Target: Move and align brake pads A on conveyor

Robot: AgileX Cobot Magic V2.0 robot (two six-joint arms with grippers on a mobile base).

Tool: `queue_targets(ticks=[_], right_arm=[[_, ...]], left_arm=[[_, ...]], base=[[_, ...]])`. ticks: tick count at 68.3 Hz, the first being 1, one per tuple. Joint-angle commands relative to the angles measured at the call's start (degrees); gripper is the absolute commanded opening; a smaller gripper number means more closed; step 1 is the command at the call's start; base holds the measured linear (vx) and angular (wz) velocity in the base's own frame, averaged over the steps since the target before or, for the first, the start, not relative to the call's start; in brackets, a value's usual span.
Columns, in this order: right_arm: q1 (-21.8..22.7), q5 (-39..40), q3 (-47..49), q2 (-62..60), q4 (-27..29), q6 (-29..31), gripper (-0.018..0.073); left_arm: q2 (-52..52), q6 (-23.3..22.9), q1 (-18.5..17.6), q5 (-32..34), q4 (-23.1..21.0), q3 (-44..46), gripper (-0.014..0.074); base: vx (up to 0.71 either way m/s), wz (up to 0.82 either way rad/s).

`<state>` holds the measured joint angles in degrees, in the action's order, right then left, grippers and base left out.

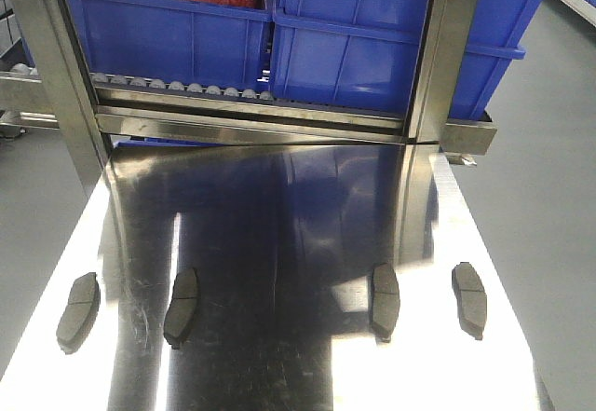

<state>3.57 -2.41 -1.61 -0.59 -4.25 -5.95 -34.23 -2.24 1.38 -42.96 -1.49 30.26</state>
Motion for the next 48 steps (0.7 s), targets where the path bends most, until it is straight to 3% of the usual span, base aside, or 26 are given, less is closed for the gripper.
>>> queue_targets(ticks=[1, 11, 19, 32, 48], right_arm=[[0.40, 4.16, -0.70, -0.76, -0.41, -0.08, -0.0011], [0.40, 4.11, -0.70, -0.76, -0.41, -0.08, -0.0011], [0.34, 4.11, -0.70, -0.76, -0.41, -0.08, -0.0011], [0.34, 4.11, -0.70, -0.76, -0.41, -0.08, -0.0011], [0.34, 4.11, -0.70, -0.76, -0.41, -0.08, -0.0011]], left_arm=[[-0.31, 0.34, -0.16, 3.01, -0.13, 1.95, 0.0195], [-0.31, 1.19, -0.16, 2.33, -0.13, 1.95, 0.0388], [-0.31, 2.24, -0.16, 3.18, -0.24, 1.95, 0.0486], [-2.38, 3.09, -0.22, 2.52, -1.21, 3.37, 0.0507], [-18.07, 12.13, -1.50, -3.54, -12.23, 14.90, 0.0507]], base=[[0.00, 0.00], [0.00, 0.00], [0.00, 0.00], [0.00, 0.00], [0.00, 0.00]])
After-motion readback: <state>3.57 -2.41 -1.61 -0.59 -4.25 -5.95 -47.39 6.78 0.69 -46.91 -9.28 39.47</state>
